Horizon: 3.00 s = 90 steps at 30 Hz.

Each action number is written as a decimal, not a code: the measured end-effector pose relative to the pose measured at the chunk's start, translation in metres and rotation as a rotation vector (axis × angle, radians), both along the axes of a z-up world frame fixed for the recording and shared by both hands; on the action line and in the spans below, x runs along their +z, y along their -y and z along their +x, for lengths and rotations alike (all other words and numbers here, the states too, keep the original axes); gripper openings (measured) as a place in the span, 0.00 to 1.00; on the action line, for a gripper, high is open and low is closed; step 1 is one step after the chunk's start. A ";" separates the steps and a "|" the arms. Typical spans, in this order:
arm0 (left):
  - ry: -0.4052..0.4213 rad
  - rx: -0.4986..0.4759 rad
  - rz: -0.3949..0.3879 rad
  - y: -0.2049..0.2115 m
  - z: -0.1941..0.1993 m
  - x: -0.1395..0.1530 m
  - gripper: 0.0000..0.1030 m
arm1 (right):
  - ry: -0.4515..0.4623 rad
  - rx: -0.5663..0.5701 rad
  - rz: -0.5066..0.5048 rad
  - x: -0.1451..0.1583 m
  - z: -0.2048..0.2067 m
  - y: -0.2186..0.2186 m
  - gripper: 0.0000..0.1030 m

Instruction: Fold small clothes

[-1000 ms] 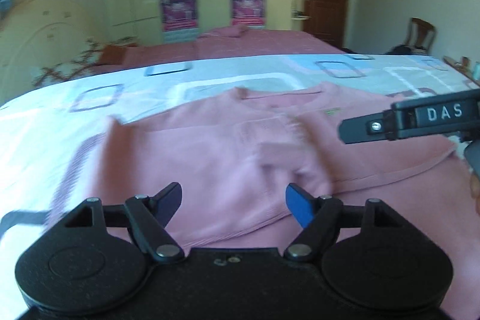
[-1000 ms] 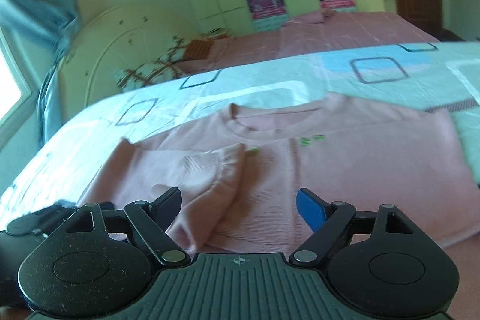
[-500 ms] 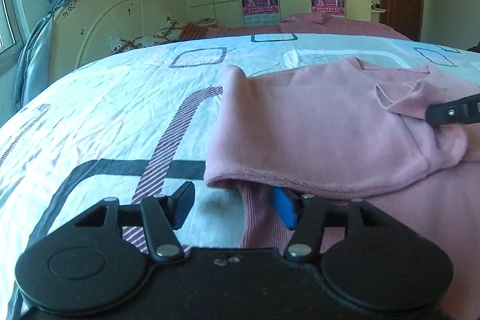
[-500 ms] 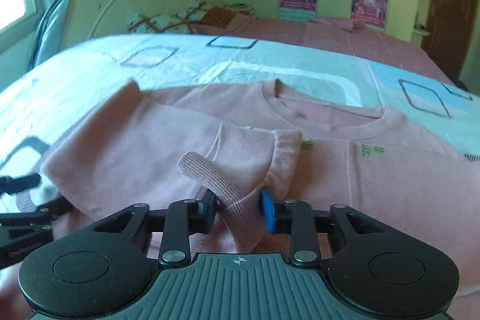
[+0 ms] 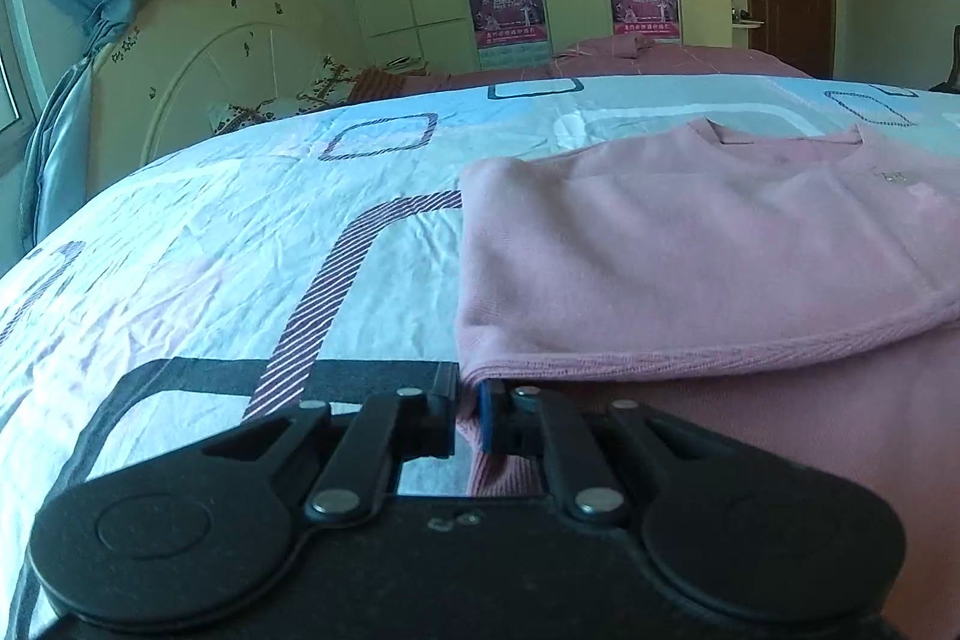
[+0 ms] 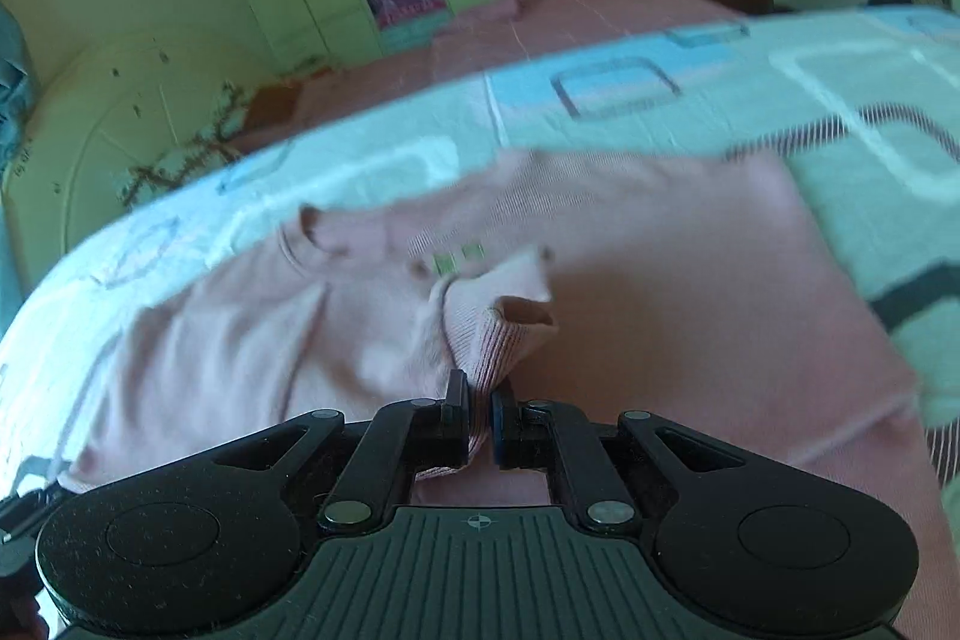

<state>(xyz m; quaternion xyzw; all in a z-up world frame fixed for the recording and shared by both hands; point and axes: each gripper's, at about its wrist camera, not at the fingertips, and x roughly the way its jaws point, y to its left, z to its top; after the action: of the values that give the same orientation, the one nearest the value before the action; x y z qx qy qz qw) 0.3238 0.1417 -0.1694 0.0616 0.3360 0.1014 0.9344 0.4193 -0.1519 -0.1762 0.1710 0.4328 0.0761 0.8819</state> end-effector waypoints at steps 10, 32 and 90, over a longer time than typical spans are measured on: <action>-0.049 -0.056 -0.084 -0.008 -0.012 0.016 0.21 | -0.021 -0.029 0.012 -0.003 -0.026 0.028 0.06; -0.055 0.108 -0.301 -0.036 0.092 0.014 0.45 | 0.001 -0.009 0.034 -0.016 0.023 0.018 0.07; -0.060 0.052 -0.245 0.022 0.045 0.019 0.55 | 0.081 0.041 -0.190 -0.002 0.002 0.019 0.01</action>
<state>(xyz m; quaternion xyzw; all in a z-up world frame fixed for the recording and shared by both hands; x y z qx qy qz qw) 0.3691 0.1193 -0.1506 -0.0586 0.3752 0.0819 0.9215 0.4216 -0.1711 -0.1781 0.0747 0.4053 0.0597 0.9092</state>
